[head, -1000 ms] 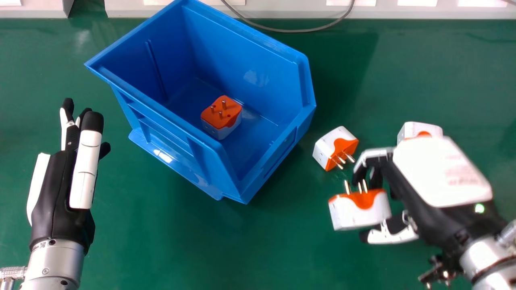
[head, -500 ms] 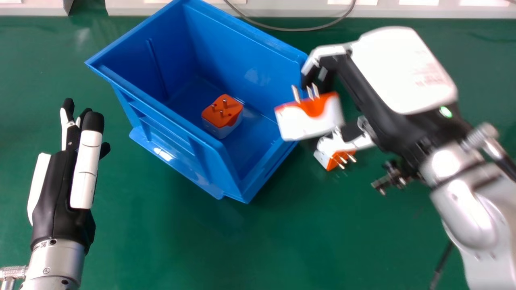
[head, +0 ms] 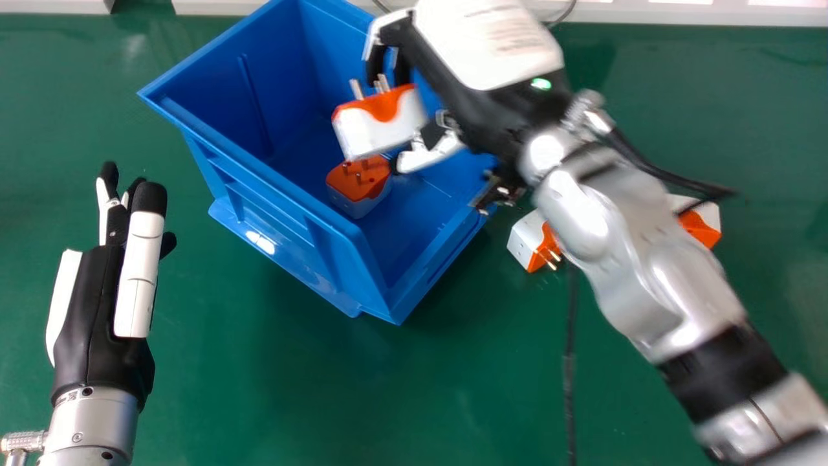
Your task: Pick all objects and put in blue box
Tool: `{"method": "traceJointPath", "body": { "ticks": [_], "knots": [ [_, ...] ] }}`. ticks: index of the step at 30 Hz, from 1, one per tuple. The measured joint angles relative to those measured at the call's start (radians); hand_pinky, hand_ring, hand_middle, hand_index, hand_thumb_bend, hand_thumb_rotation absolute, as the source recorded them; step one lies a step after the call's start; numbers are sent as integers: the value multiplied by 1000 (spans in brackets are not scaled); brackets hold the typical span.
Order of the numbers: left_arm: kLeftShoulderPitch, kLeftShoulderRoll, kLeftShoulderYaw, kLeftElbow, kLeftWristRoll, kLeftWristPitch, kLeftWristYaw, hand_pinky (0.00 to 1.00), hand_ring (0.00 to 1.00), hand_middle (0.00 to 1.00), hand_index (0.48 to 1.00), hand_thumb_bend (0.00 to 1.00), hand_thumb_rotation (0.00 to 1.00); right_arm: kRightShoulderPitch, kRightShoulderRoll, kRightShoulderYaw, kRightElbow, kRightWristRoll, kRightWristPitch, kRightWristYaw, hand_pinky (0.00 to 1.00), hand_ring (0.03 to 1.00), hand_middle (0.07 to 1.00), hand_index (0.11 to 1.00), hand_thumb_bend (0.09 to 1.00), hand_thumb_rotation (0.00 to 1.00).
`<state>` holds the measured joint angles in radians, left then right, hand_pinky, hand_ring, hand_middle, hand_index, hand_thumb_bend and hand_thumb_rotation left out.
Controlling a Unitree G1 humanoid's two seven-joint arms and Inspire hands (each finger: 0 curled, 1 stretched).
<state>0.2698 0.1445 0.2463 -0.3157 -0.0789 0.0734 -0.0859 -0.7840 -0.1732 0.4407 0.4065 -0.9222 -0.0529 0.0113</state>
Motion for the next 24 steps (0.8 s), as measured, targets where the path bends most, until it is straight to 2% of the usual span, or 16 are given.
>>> {"method": "traceJointPath", "body": {
  "ticks": [3, 6, 9, 11, 15, 20, 21, 22, 23, 24],
  "knots": [
    [3, -1, -1, -1, 1, 1, 4, 931, 991, 1000, 992, 787, 995, -40, 19, 24, 80, 1, -2, -22, 68, 118, 469, 484, 520, 0],
    [1, -3, -6, -3, 2, 1, 7, 932, 991, 1000, 992, 773, 998, -122, 61, 50, 236, 4, 6, -35, 184, 253, 455, 526, 513, 0],
    [-1, -3, -7, -3, 3, 1, 8, 932, 991, 1000, 992, 773, 998, -174, 92, 69, 325, 6, 23, -42, 184, 253, 455, 526, 513, 0],
    [-2, -3, -8, -3, 4, 1, 8, 935, 992, 1000, 992, 767, 999, -206, 117, 83, 387, 6, 38, -53, 214, 288, 459, 537, 509, 0],
    [-2, -3, -12, -3, 5, 0, 14, 940, 993, 1000, 992, 756, 1000, -247, 168, 88, 492, 26, 41, -104, 192, 332, 454, 517, 511, 0],
    [-3, -3, -17, -3, 12, 0, 21, 943, 993, 1000, 993, 751, 1000, -255, 185, 94, 525, 51, 66, -127, 225, 365, 468, 511, 513, 0],
    [-4, -3, -18, -2, 16, 0, 22, 943, 993, 1000, 993, 750, 1000, -255, 180, 107, 527, 47, 70, -126, 337, 481, 574, 602, 533, 97],
    [-5, -3, -18, -1, 20, 0, 22, 943, 993, 1000, 993, 750, 1000, -255, 173, 123, 528, 41, 72, -121, 337, 481, 574, 602, 533, 97],
    [-6, -3, -18, 0, 21, 0, 22, 944, 993, 1000, 993, 747, 1000, -255, 164, 147, 528, 28, 72, -119, 521, 658, 727, 742, 572, 282],
    [-7, -3, -19, 0, 21, 0, 22, 945, 993, 1000, 993, 746, 1000, -255, 162, 152, 528, 22, 72, -119, 589, 723, 782, 793, 589, 358]
  ]
}}
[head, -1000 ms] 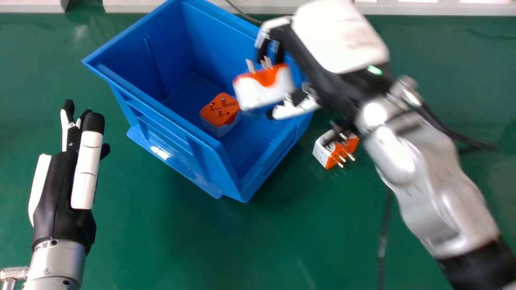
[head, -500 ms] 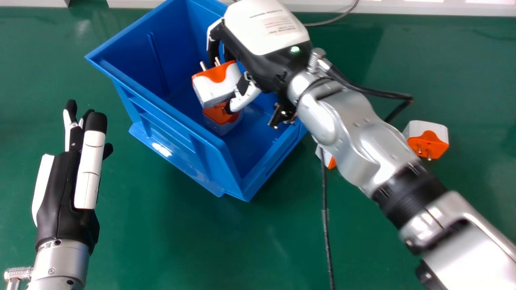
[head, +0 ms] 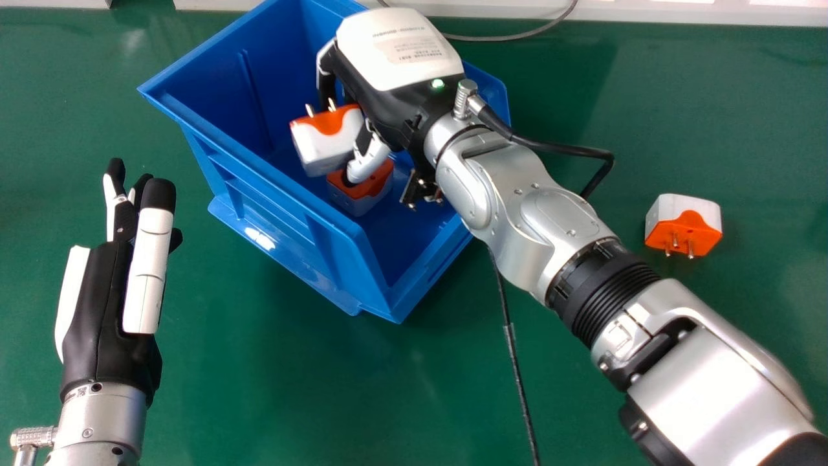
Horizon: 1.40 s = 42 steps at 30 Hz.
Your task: Pick all objects and put in blue box
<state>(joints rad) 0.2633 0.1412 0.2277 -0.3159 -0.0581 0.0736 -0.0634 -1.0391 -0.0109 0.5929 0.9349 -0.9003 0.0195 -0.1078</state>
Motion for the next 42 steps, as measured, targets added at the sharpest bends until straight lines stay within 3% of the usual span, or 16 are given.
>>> {"method": "traceJointPath", "body": {
  "ticks": [2, 3, 7, 10, 18, 25, 35, 42],
  "knots": [
    [-4, 0, -3, 2, 1, -1, 0, 945, 993, 1000, 992, 749, 1000, 0, -9, 29, 0, -20, 7, -4, 799, 910, 929, 933, 647, 610],
    [-4, 0, -4, 2, 1, -1, 0, 945, 993, 1000, 992, 750, 1000, 0, -12, 40, 0, -23, 10, -6, 854, 954, 964, 966, 663, 679],
    [-4, 0, -5, 2, 1, -1, 1, 945, 993, 1000, 992, 752, 1000, 0, -19, 55, -3, -24, 16, -17, 924, 997, 997, 998, 676, 775],
    [-4, 0, -6, 2, 7, -1, 2, 945, 993, 1000, 992, 751, 1000, 0, -23, 62, -13, -24, 20, -19, 935, 1000, 1000, 1000, 677, 786],
    [-5, -1, -6, 11, 8, -5, 3, 945, 993, 1000, 992, 737, 1000, 18, -59, 66, -114, -22, 38, -18, 941, 1000, 1000, 1000, 645, 778],
    [-1, -8, -7, 12, 8, -15, 4, 942, 992, 1000, 990, 734, 1000, 163, -183, 40, -401, -18, 39, 25, 966, 1000, 1000, 1000, 506, 685],
    [-2, -8, -6, 37, 7, -24, 1, 955, 992, 1000, 990, 728, 998, 521, -402, -86, -987, -48, 69, 118, 976, 1000, 1000, 993, 407, 666],
    [-4, -7, -4, 40, 0, -51, -8, 959, 993, 1000, 991, 724, 997, 773, -487, -272, -1352, -40, 81, 206, 981, 1000, 1000, 999, 377, 663]
  ]
}}
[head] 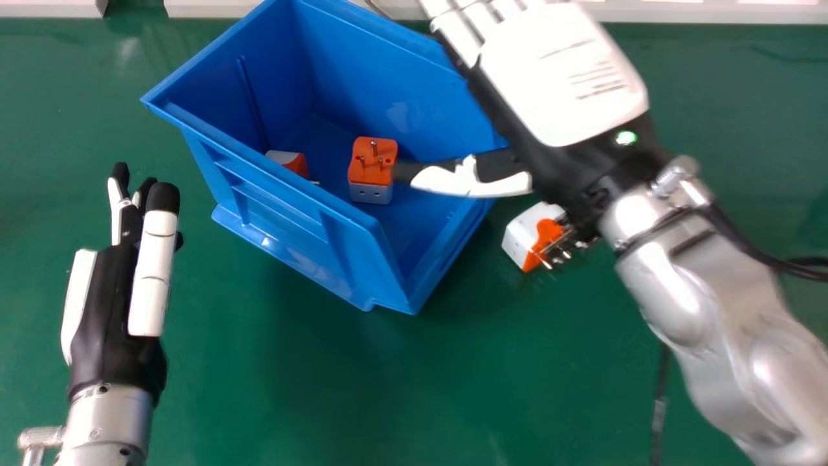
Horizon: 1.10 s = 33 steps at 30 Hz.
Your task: Pick all objects and put in blue box
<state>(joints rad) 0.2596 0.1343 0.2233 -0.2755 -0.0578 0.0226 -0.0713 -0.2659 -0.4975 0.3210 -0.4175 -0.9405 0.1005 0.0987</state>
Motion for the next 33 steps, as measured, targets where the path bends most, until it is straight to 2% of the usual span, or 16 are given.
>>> {"method": "traceJointPath", "body": {
  "ticks": [1, 2, 4, 6, 8, 14, 18, 21, 25, 33],
  "knots": [
    [9, 1, 9, 2, -1, -1, 1, 959, 993, 1000, 991, 724, 997, 90, -22, -50, -81, 3, 2, 29, 980, 1000, 1000, 999, 377, 657],
    [13, 1, 14, 5, -1, 0, 3, 959, 993, 1000, 991, 724, 997, 121, -28, -69, -101, 4, 5, 42, 975, 1000, 1000, 1000, 377, 648],
    [17, 1, 14, 6, -1, -2, -1, 959, 993, 1000, 991, 725, 997, 229, -36, -154, -176, 6, 21, 77, 955, 1000, 1000, 996, 382, 637],
    [18, 1, 16, 8, -1, -3, -1, 959, 993, 1000, 991, 727, 996, 285, -42, -208, -203, 6, 25, 89, 939, 1000, 1000, 992, 386, 633],
    [14, 2, 15, 9, -1, -8, -9, 959, 993, 1000, 991, 727, 996, 343, -44, -266, -221, 3, 20, 90, 937, 1000, 1000, 991, 387, 632],
    [19, 2, 19, 9, 0, -12, -12, 961, 995, 1000, 992, 729, 996, 431, -49, -362, -198, -8, 20, 90, 887, 988, 1000, 977, 402, 632],
    [17, 4, 19, 10, 1, -13, -14, 963, 995, 1000, 993, 730, 996, 433, -51, -372, -119, -16, 25, 93, 877, 976, 1000, 972, 406, 604],
    [18, 8, 21, 18, 7, -17, -15, 961, 995, 1000, 993, 730, 996, 421, -59, -369, -20, -21, 35, 93, 871, 969, 1000, 971, 414, 603],
    [18, 10, 21, 18, 8, -18, -16, 956, 993, 1000, 993, 730, 996, 375, -99, -356, 118, -51, 34, 87, 857, 958, 1000, 965, 424, 612],
    [23, 12, 22, 16, 12, -17, -14, 951, 991, 1000, 989, 731, 995, 218, -166, -264, 376, -86, -44, 20, 821, 920, 970, 917, 445, 549]
  ]
}}
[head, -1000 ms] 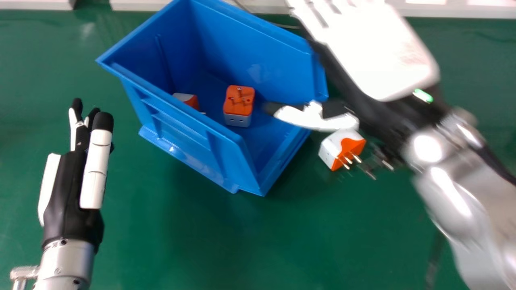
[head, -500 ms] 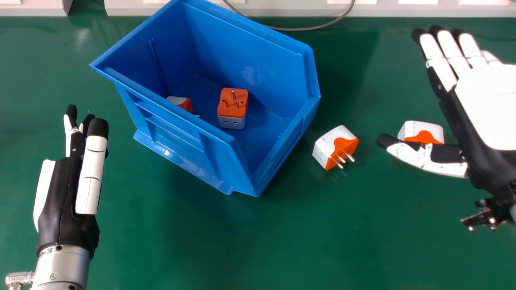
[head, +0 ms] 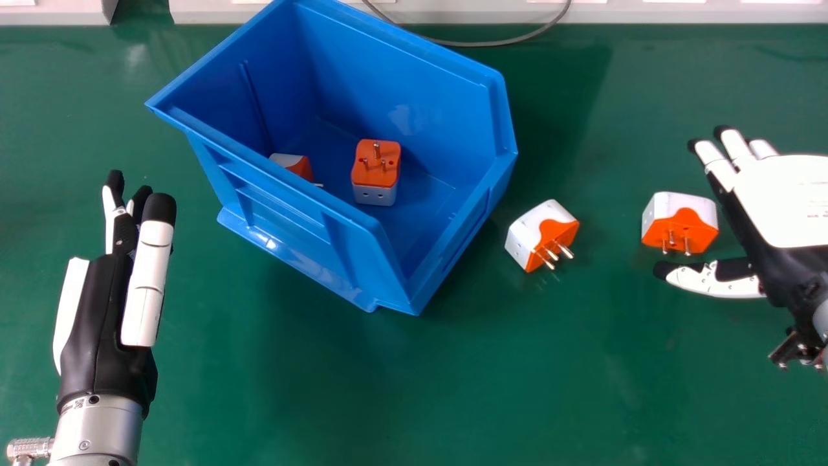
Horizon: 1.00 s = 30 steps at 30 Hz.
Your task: Pick all objects and put in blue box
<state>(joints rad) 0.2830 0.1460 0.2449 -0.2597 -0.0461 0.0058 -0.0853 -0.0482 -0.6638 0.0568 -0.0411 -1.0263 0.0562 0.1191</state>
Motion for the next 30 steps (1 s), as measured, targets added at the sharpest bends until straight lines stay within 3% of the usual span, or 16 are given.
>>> {"method": "traceJointPath", "body": {
  "ticks": [5, 17, 30],
  "knots": [
    [0, 0, -1, -5, 0, 1, -2, 947, 989, 1000, 987, 732, 994, -111, -25, 78, 165, -8, -38, -17, 775, 896, 940, 880, 463, 492],
    [6, 0, 0, -26, -4, 6, -3, 942, 989, 1000, 987, 731, 994, -309, -108, 230, 395, -8, -151, 16, 801, 898, 928, 884, 444, 574],
    [19, 1, 15, -32, -6, 7, -9, 937, 988, 1000, 987, 734, 993, -416, -118, 291, 493, 3, -178, 68, 816, 908, 933, 891, 416, 556]
  ]
}}
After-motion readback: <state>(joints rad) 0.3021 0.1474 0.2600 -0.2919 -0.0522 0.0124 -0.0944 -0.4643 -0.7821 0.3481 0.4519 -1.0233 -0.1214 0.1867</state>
